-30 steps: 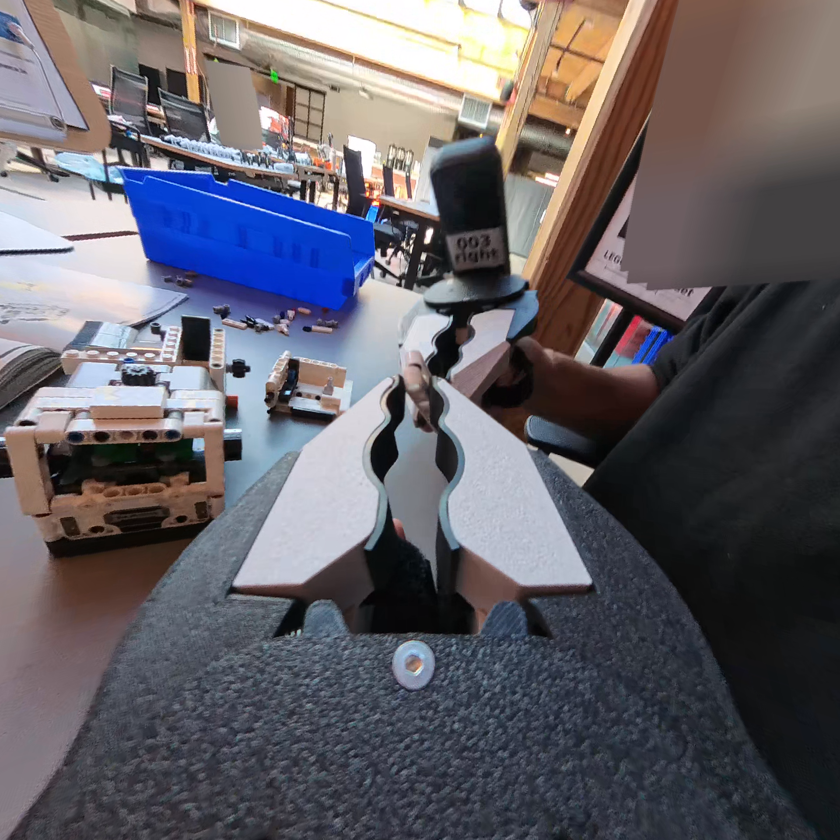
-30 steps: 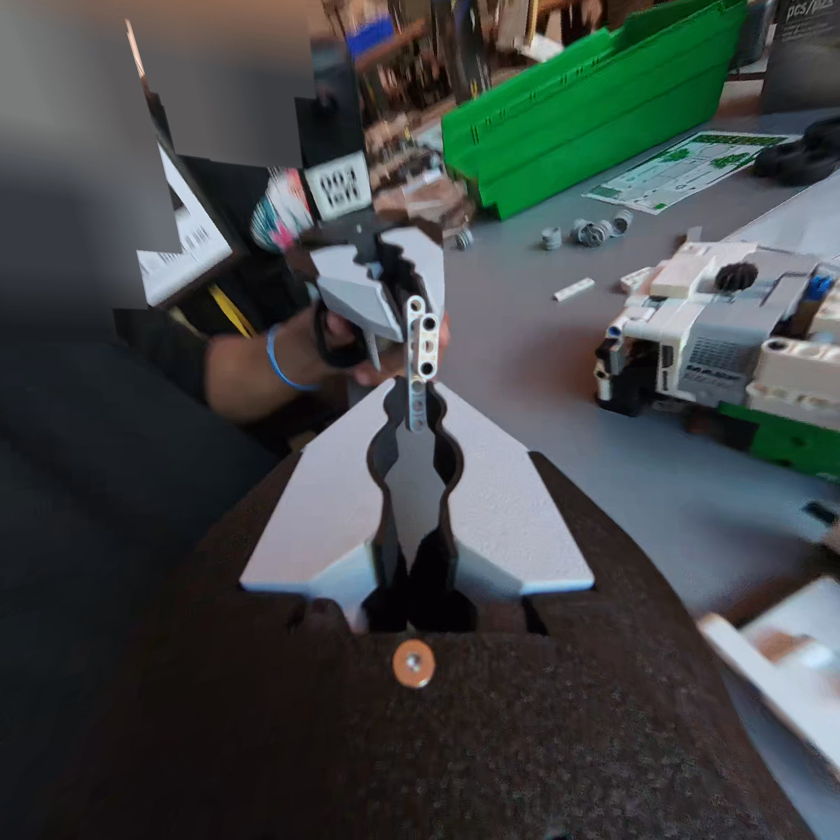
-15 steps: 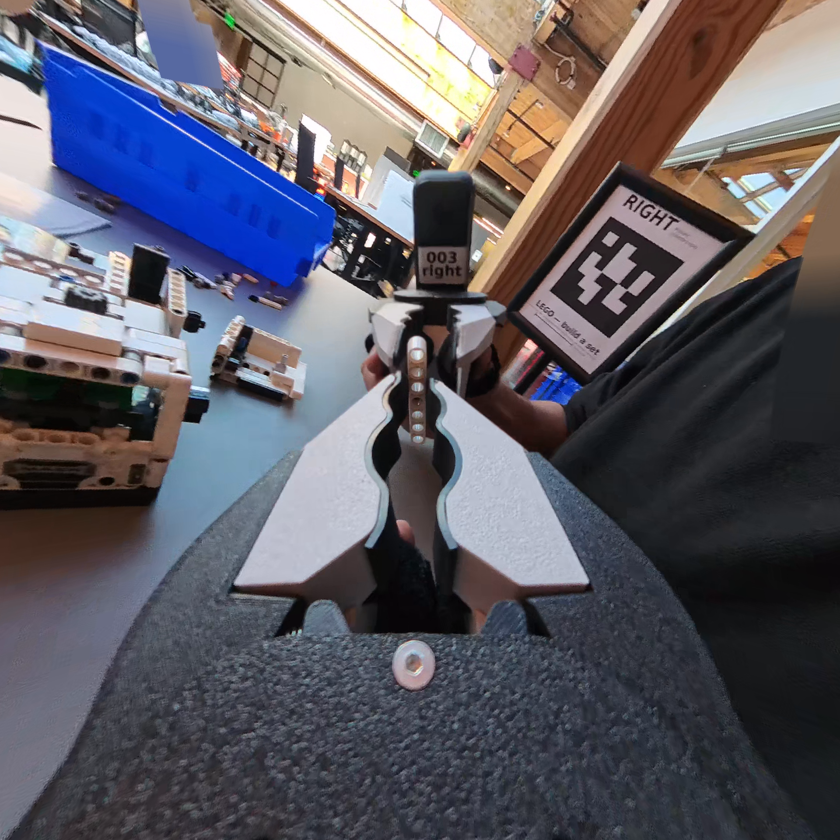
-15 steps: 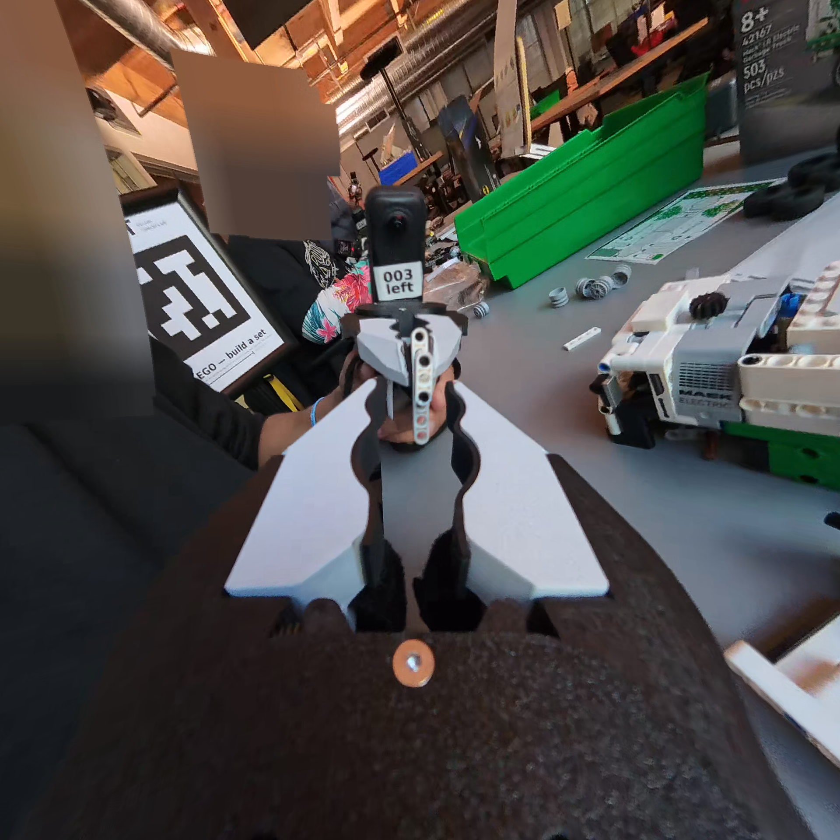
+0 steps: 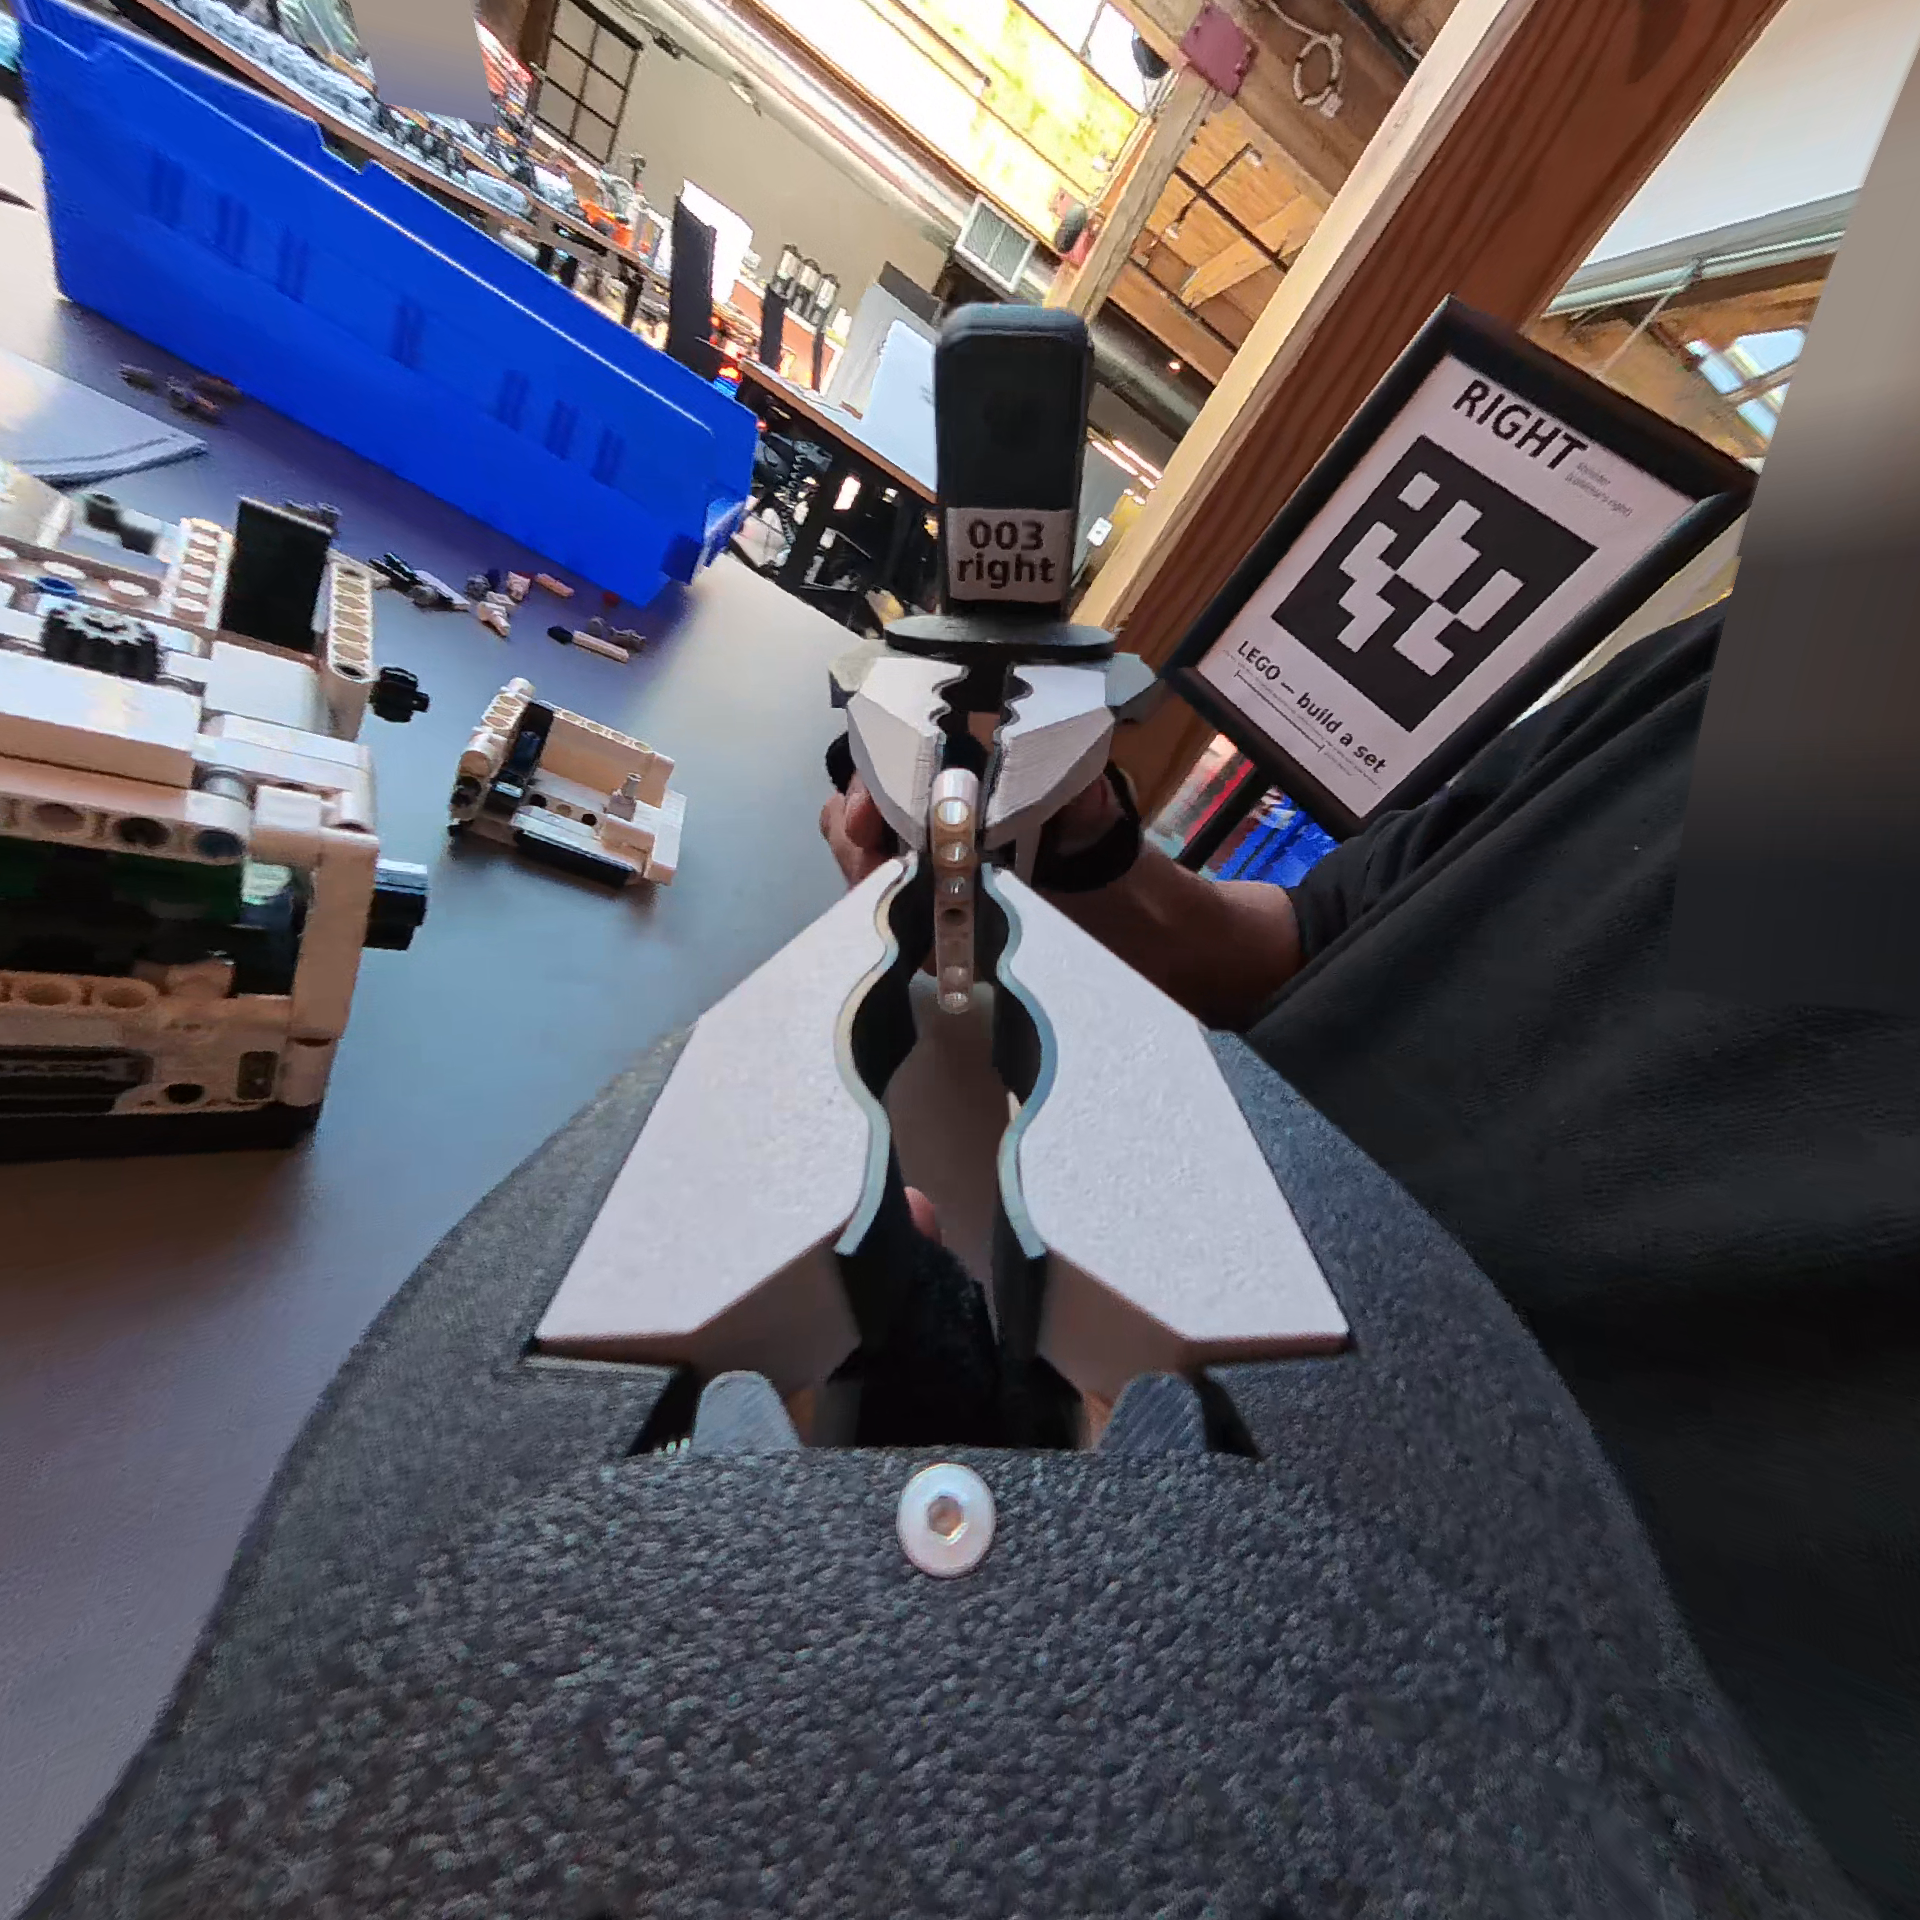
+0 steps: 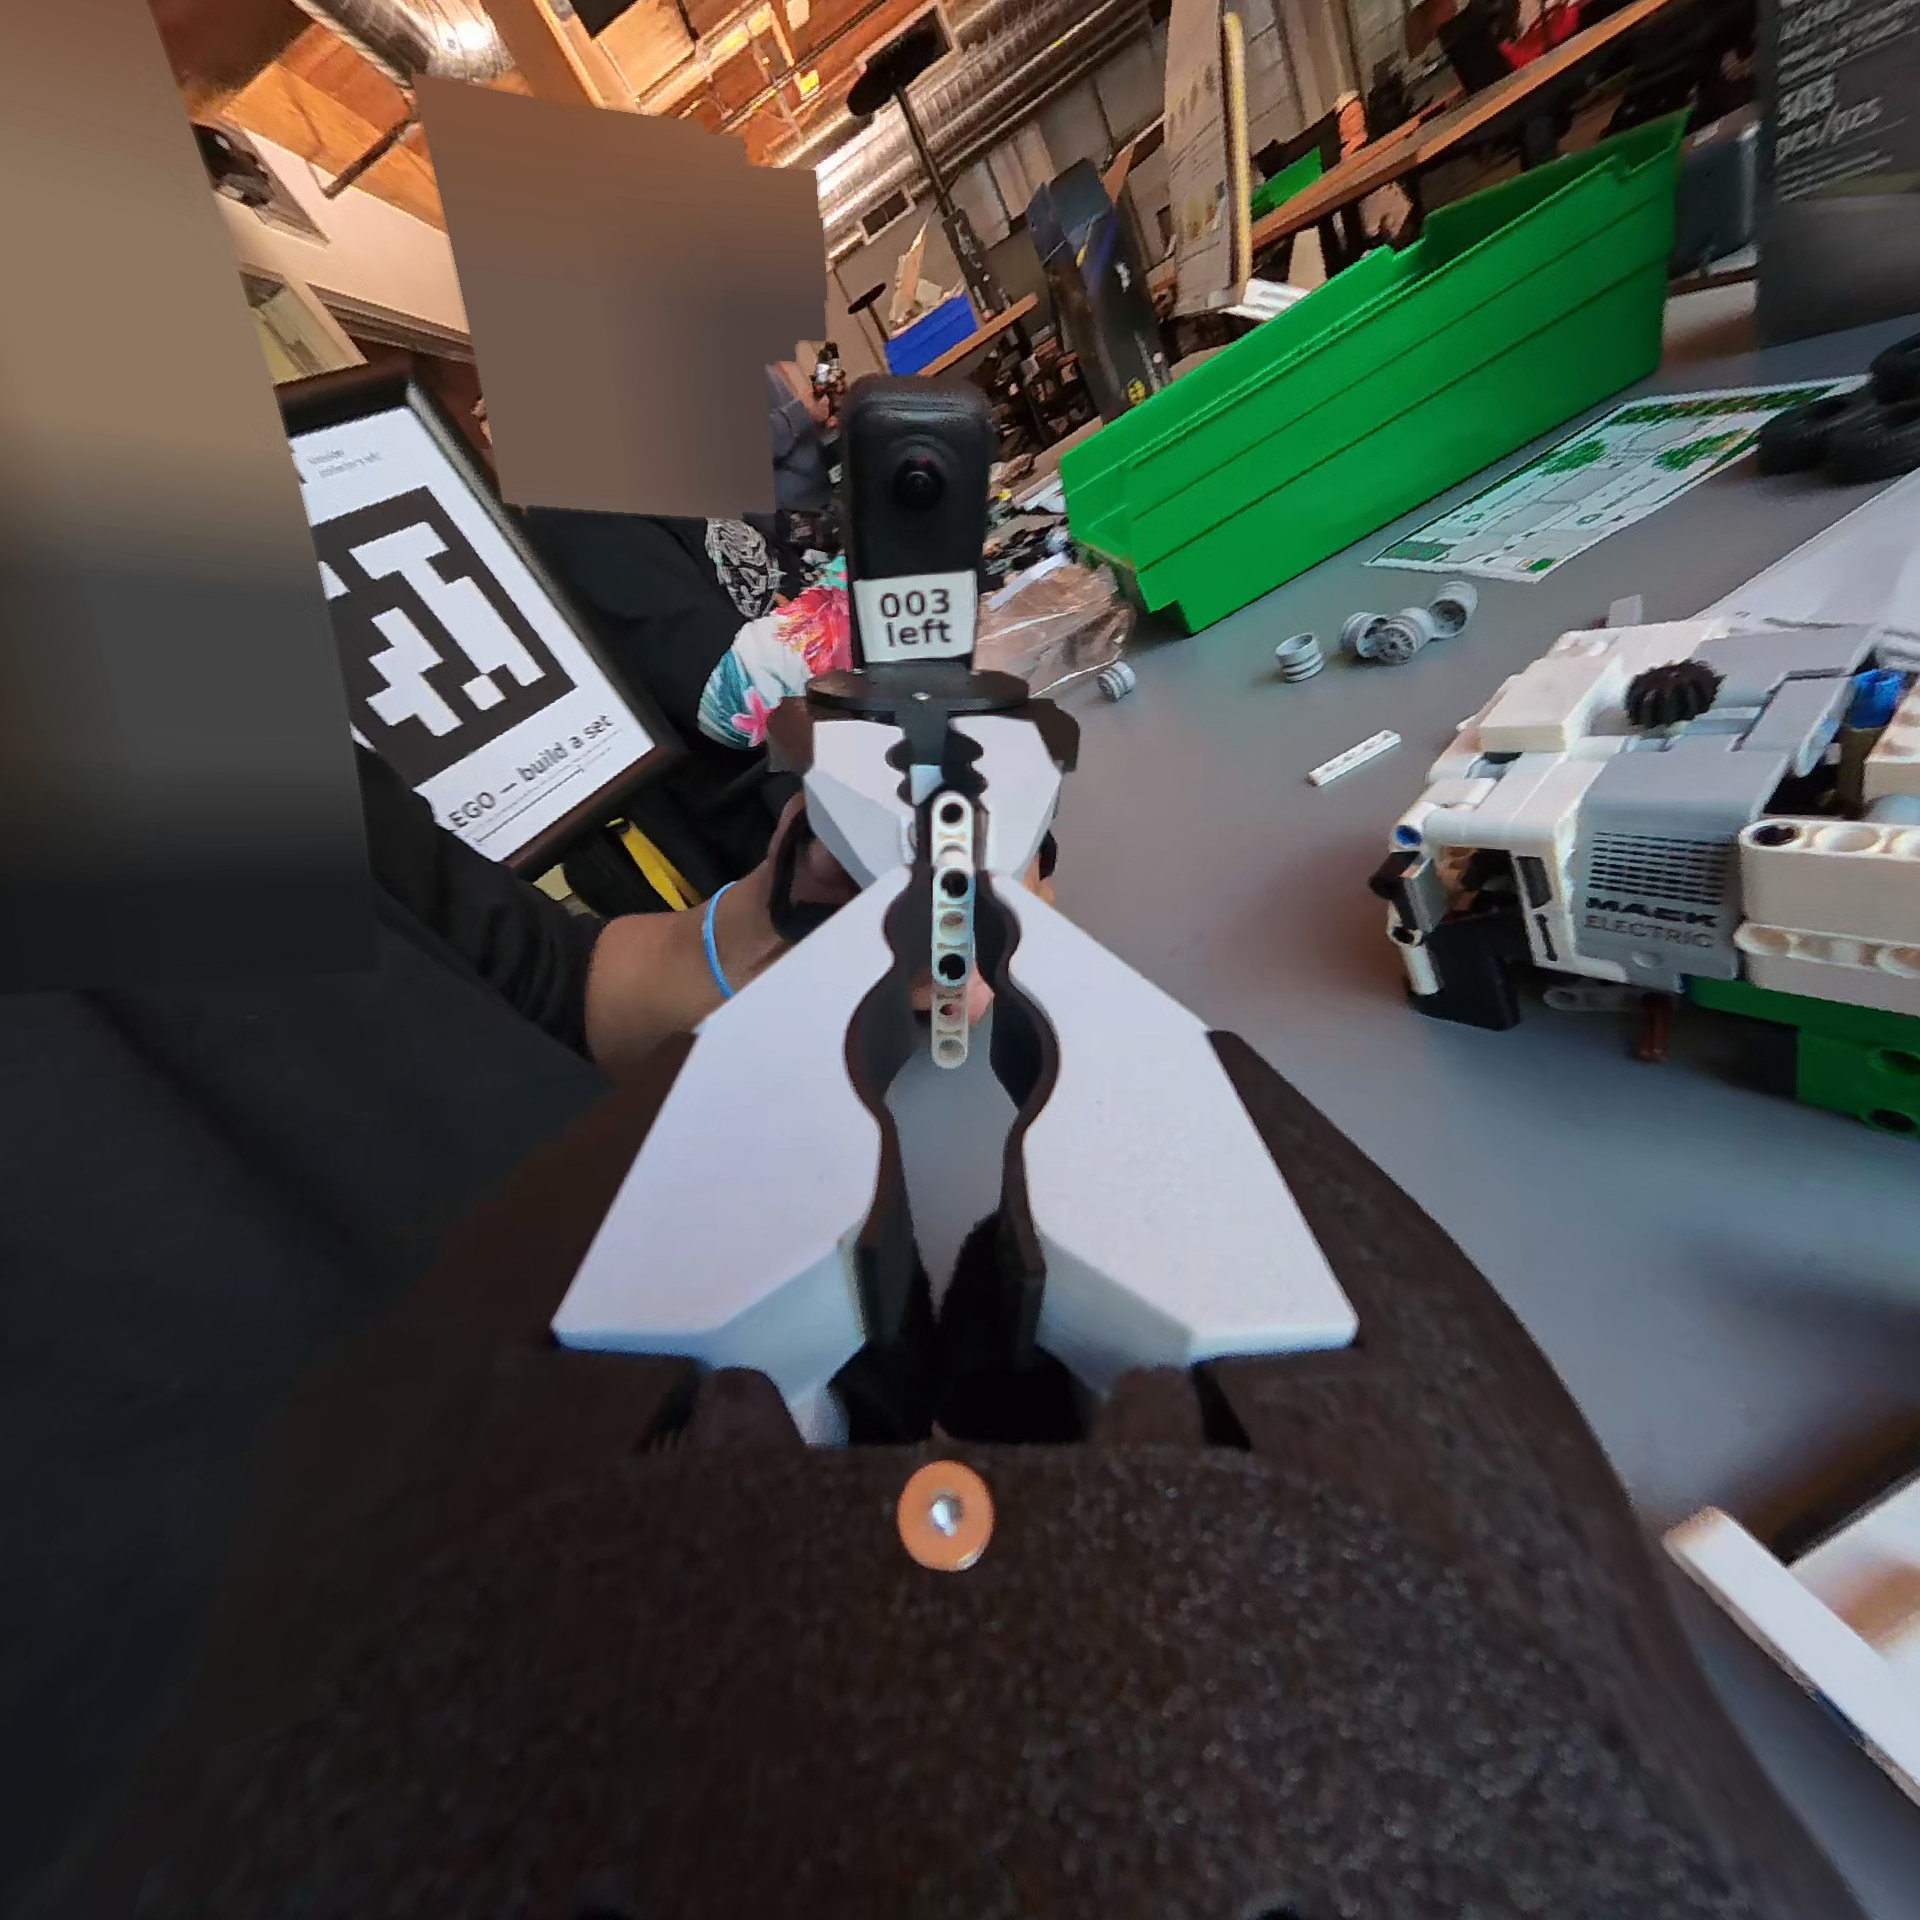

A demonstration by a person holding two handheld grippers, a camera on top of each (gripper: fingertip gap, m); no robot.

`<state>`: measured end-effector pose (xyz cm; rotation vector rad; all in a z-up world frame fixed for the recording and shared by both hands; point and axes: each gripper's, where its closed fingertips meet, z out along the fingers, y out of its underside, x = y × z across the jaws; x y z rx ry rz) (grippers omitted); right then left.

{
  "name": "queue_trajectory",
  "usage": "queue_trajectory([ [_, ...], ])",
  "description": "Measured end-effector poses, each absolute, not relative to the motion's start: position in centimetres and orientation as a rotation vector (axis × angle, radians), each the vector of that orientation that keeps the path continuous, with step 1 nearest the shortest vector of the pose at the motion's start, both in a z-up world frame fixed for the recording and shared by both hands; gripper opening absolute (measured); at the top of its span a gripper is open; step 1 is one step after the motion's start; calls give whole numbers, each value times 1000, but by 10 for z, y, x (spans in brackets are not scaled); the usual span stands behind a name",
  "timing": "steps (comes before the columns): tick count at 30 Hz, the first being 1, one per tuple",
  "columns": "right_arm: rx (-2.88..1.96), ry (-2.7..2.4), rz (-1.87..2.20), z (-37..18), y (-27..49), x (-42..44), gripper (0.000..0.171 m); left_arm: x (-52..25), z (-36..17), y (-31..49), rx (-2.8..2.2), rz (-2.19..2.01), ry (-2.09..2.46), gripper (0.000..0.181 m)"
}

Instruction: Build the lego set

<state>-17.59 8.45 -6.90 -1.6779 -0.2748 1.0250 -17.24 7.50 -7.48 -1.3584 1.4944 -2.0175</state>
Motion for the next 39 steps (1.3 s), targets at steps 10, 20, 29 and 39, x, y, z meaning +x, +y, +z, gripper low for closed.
queue_trajectory([
  [10, -1641, -99, 1134, -72, 90, -170, 7, -168, -66, 89, -1308, -1935, 1380, 6],
  [20, -1584, -46, 1122, -65, 92, -163, 6, -167, -67, 86, -1325, -1958, 1380, 12],
  [29, -1601, -69, 1145, -71, 89, -169, 8, -166, -70, 84, -1346, -1935, 1394, 6],
  [39, -1700, -264, 1091, -79, 79, -177, 6, -174, -76, 74, -1362, -2046, 1524, 6],
])
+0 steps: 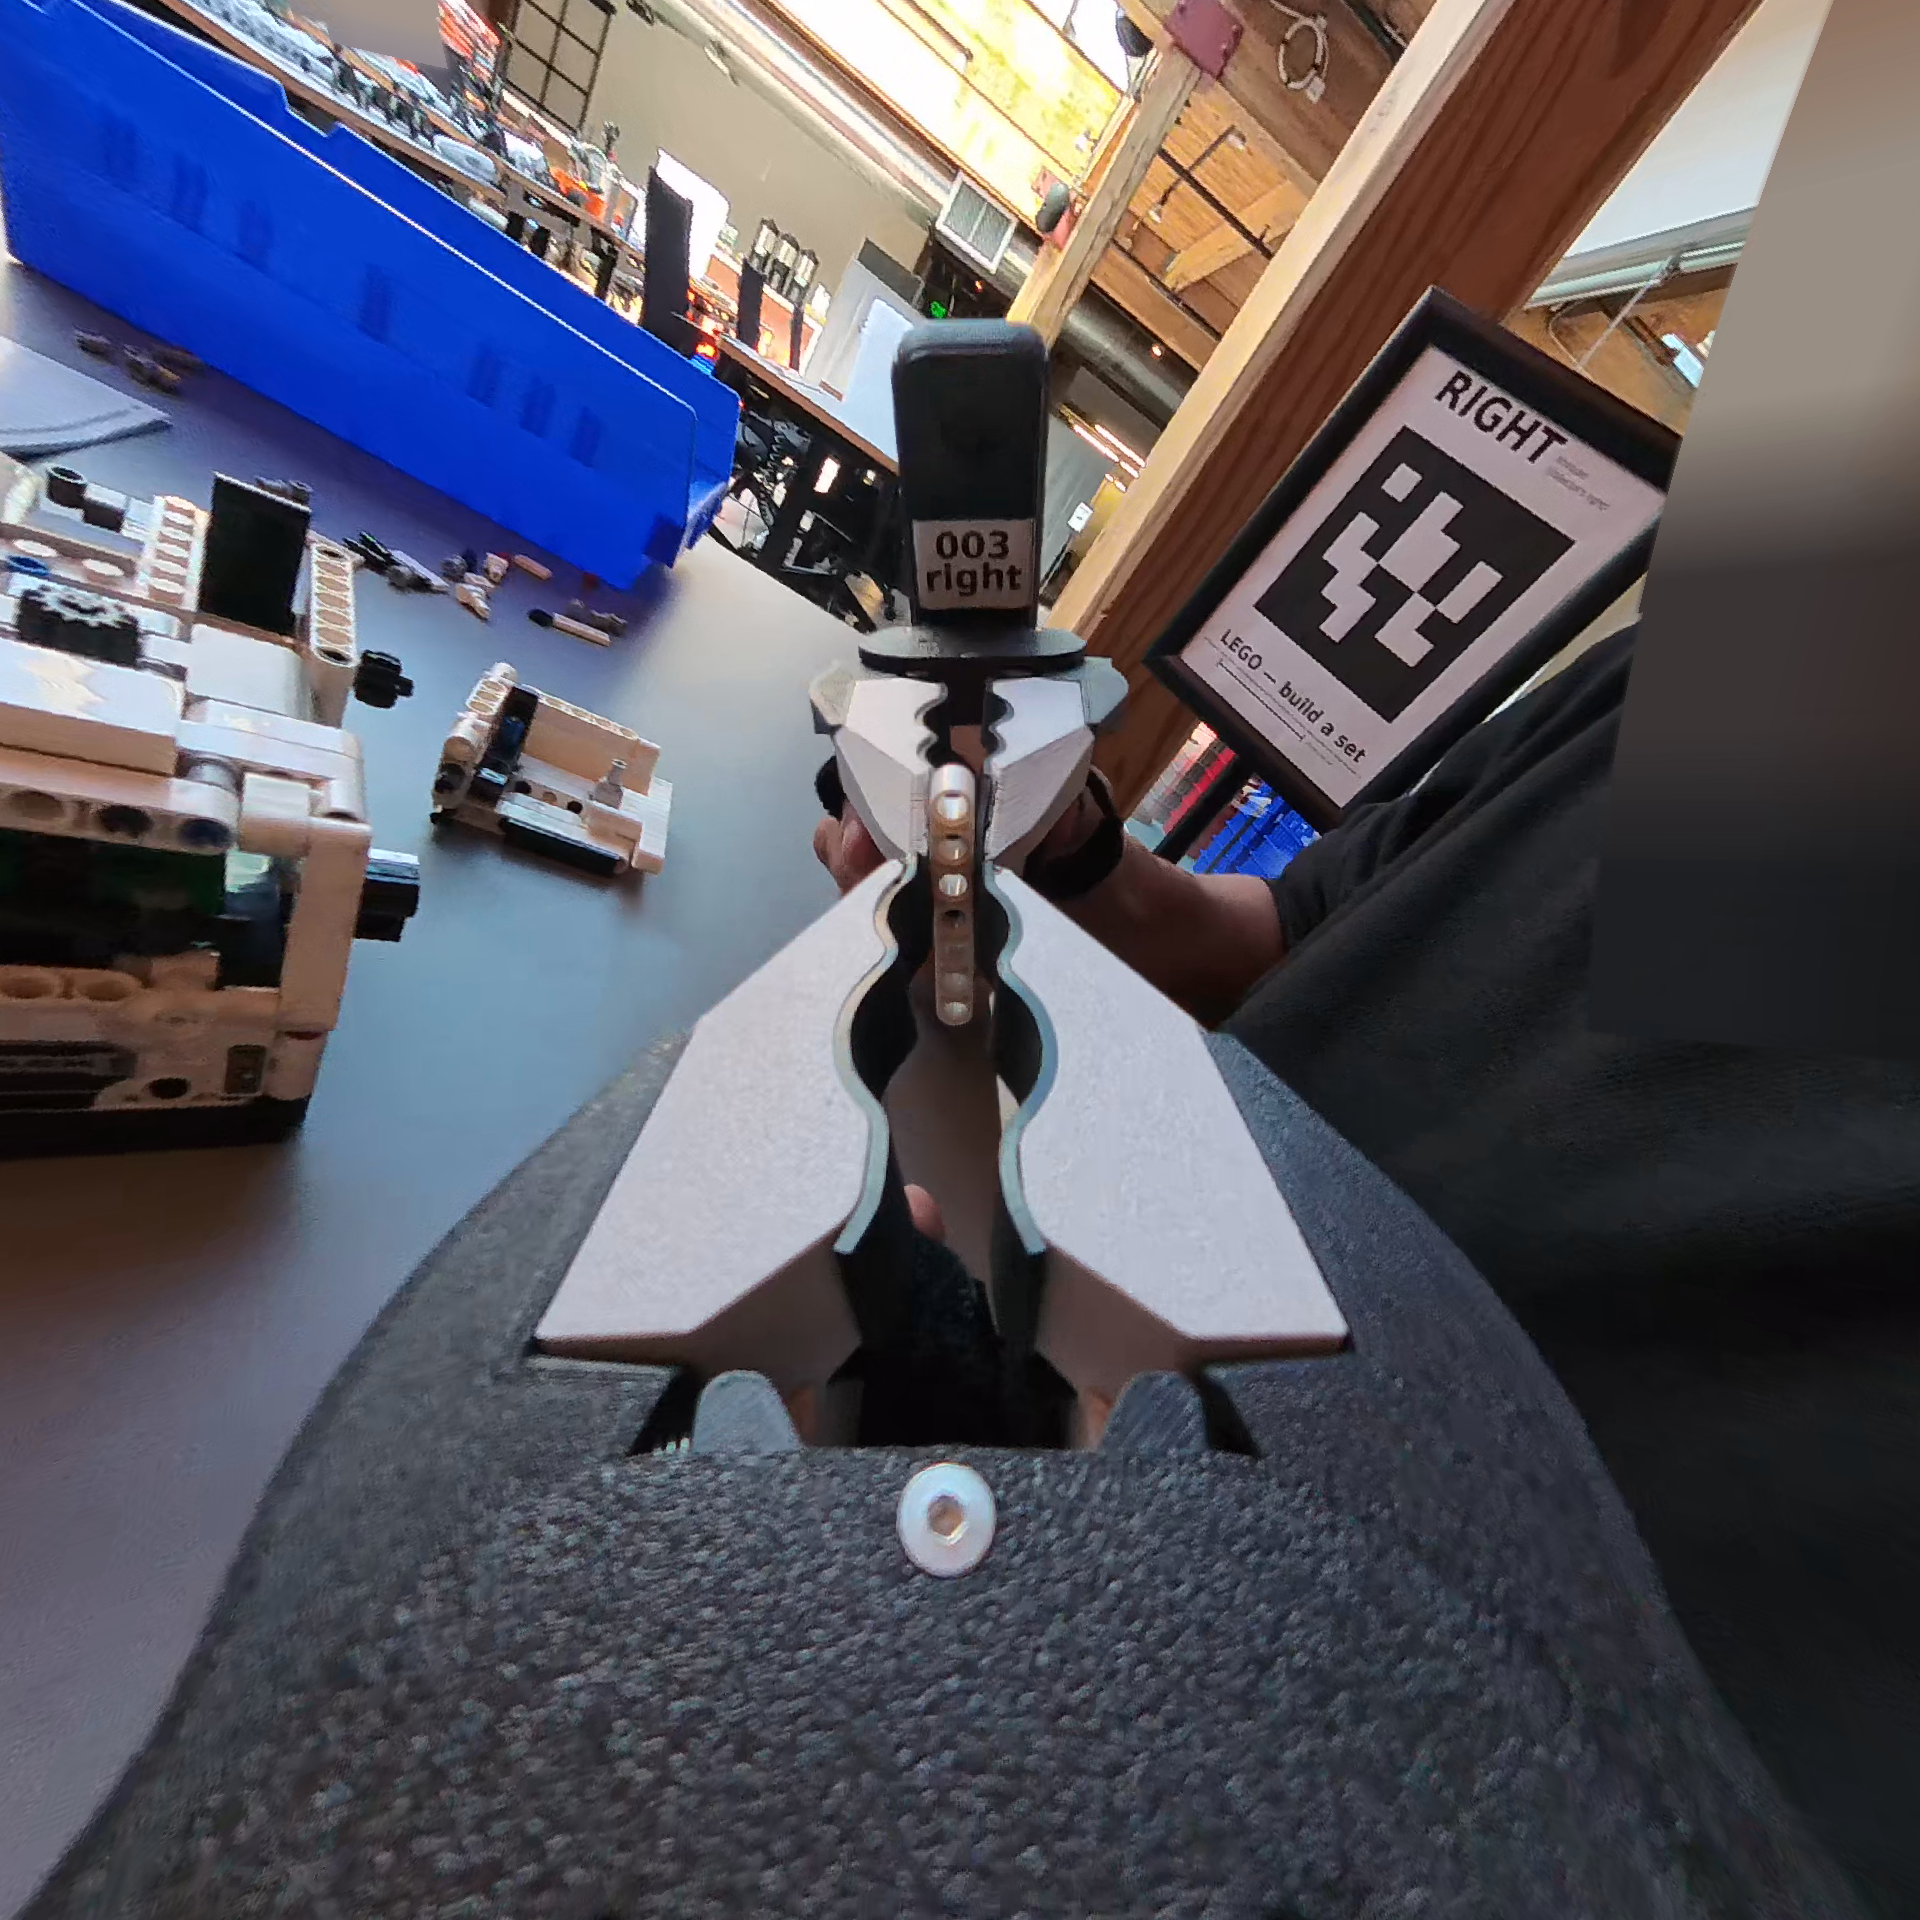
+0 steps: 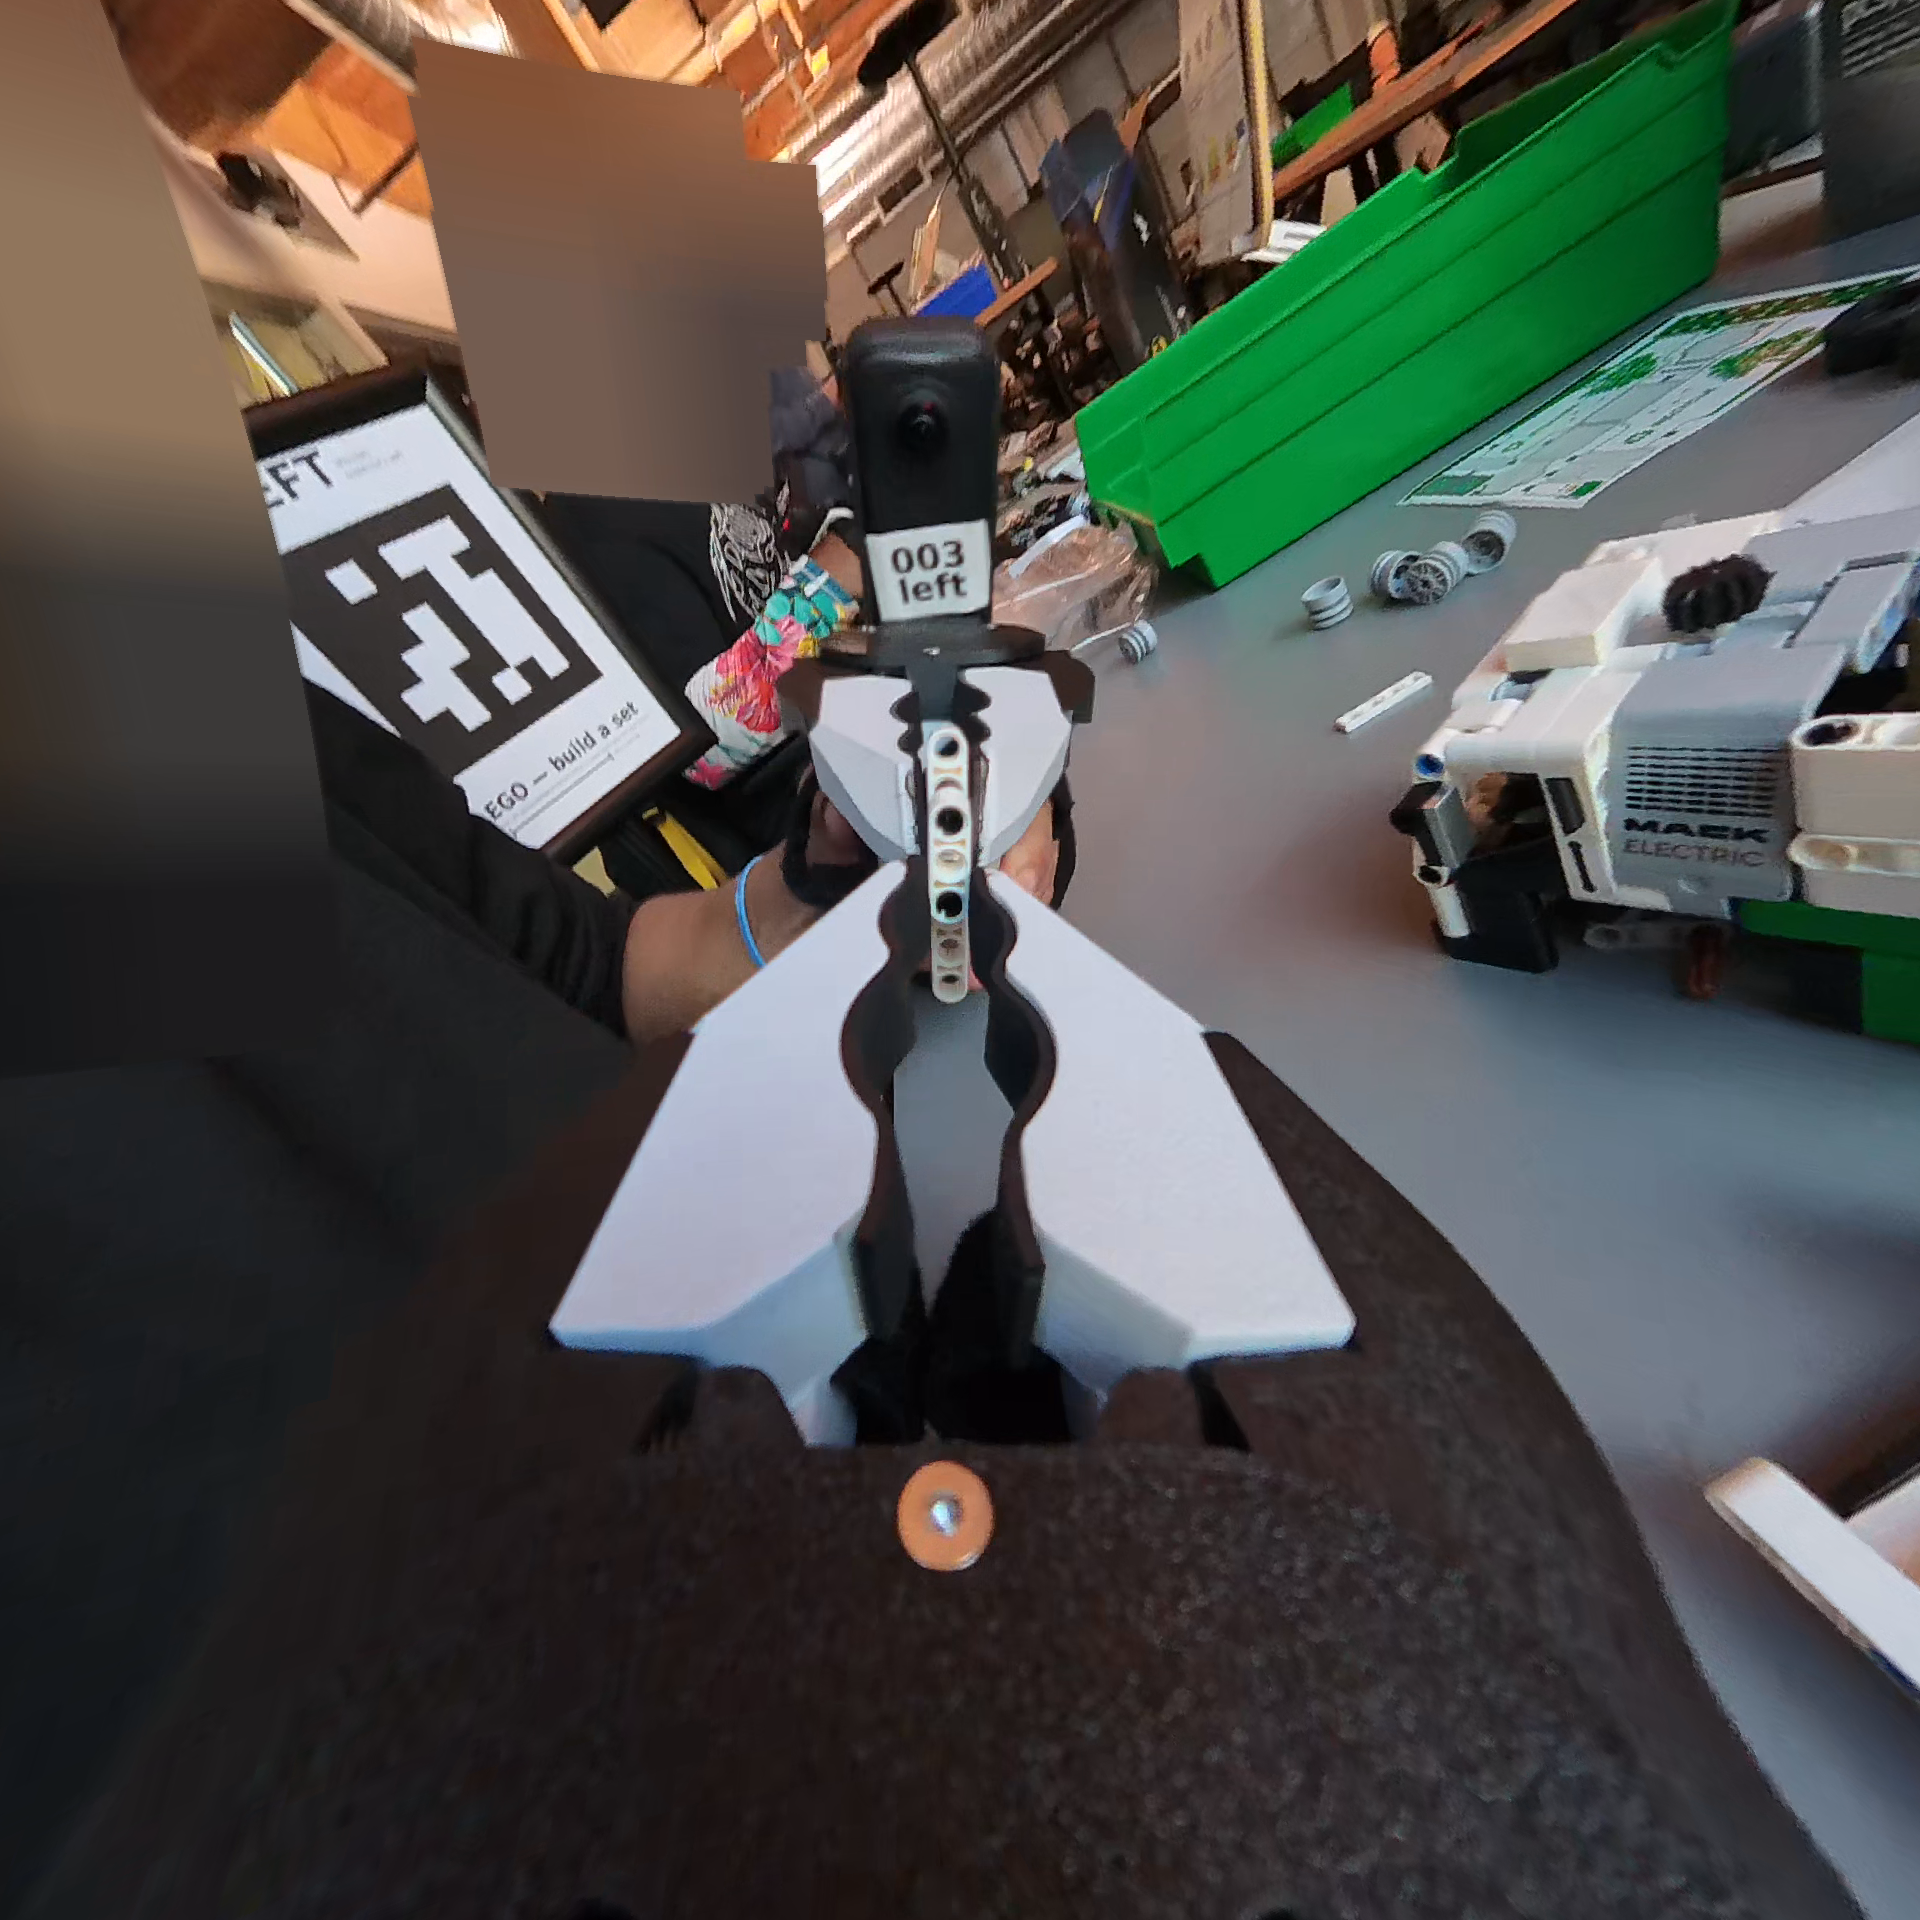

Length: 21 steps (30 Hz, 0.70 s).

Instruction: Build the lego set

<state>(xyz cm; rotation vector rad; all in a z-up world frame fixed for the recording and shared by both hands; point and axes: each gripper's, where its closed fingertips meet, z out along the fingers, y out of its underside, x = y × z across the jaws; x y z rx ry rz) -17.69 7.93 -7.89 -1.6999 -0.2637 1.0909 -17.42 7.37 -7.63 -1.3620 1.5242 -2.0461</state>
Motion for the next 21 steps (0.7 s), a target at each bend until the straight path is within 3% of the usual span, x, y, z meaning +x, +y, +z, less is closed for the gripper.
queue_trajectory([
  [21, -1786, -315, 1068, -82, 76, -178, 6, -175, -80, 71, -1379, -2056, 1561, 6],
])
